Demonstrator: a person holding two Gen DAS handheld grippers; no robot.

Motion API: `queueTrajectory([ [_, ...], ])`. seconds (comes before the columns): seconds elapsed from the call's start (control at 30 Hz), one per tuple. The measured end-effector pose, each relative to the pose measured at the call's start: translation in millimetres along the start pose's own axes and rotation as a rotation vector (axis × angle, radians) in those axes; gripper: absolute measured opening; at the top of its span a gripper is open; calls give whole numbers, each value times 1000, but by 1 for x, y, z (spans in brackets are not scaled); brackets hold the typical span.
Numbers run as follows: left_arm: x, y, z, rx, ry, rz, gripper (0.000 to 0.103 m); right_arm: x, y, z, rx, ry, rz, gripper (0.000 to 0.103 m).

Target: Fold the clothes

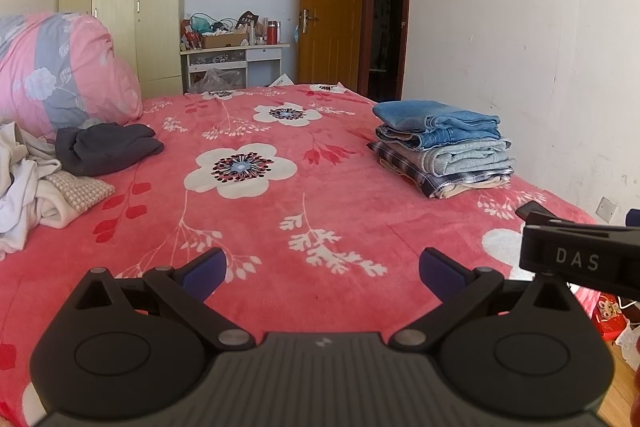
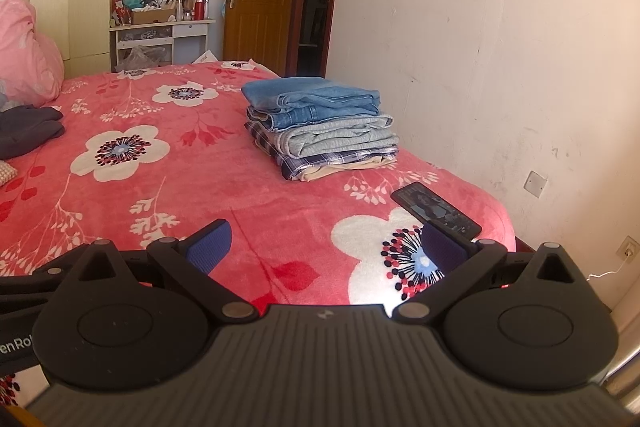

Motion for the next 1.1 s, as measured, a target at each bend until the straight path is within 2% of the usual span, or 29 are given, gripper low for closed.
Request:
queueTrajectory([
  [1.1, 1, 0, 4, 1, 12, -2, 103, 2, 0, 4, 9, 1, 3, 102],
])
Point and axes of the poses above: each gripper's, at about its wrist camera, not at the fingertips, and x roughly against the way its jaws point, z to its left, y to its top, the point moved 4 cm from there along -x, roughly the way its jaws point, and after that the axes turned 4 degrees about -z, right-handed, at the moved point
